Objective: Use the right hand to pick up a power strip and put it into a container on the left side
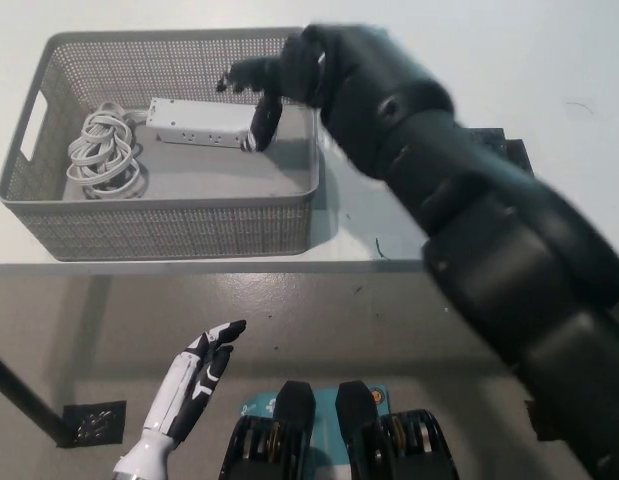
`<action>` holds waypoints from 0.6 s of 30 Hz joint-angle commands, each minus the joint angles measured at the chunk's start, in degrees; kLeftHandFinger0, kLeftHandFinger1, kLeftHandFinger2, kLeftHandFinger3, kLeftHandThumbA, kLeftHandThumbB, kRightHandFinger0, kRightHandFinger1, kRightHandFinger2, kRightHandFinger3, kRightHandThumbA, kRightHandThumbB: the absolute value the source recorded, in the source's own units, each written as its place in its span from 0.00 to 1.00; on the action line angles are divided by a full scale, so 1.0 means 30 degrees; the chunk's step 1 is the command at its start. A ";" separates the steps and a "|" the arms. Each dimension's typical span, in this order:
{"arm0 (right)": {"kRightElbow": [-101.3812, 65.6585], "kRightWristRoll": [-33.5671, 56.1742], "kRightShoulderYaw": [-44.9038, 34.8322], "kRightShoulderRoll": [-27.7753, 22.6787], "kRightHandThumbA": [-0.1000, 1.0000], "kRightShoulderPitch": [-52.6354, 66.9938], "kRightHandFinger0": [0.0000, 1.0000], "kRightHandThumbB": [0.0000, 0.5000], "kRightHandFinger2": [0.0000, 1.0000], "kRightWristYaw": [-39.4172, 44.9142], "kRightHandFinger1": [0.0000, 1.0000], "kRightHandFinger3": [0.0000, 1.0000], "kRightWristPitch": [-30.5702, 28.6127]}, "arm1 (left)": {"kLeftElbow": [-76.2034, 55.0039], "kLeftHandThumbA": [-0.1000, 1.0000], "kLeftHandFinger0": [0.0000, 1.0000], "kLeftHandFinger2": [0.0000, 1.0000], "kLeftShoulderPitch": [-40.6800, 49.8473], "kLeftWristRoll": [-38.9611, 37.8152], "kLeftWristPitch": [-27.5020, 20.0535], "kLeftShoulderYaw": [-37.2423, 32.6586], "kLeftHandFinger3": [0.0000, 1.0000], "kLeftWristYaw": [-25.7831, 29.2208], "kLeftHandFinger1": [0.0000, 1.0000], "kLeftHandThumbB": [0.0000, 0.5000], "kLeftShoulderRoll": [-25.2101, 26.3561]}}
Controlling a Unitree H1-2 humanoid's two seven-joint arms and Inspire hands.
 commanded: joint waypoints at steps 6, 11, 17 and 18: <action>-1.6421 0.9941 -0.9927 -0.7592 1.00 -0.2690 1.00 0.79 1.00 0.2524 1.00 1.00 0.4278 | -0.0157 1.00 0.84 0.84 -0.0502 0.0483 -0.0773 -0.0499 0.83 0.0135 0.88 0.06 0.0525; -2.0236 1.0720 -1.1499 -0.9427 1.00 -0.0947 1.00 0.84 1.00 0.2911 1.00 1.00 0.5204 | -0.0032 0.98 0.84 0.84 -0.0460 0.0583 -0.0773 -0.0640 0.84 0.0382 0.88 0.01 0.0531; -3.0635 1.2119 -1.4661 -1.0378 1.00 0.6335 1.00 0.75 1.00 0.2178 1.00 1.00 0.6347 | 0.0071 0.97 0.81 0.87 -0.0358 0.0537 -0.0773 -0.0493 0.87 0.0264 0.88 0.03 0.0598; -3.1754 1.2175 -1.4908 -1.0172 1.00 0.6929 1.00 0.75 1.00 0.1980 1.00 1.00 0.6872 | 0.0135 0.97 0.81 0.87 -0.0452 0.0466 -0.0773 -0.0474 0.87 0.0222 0.88 0.03 0.0620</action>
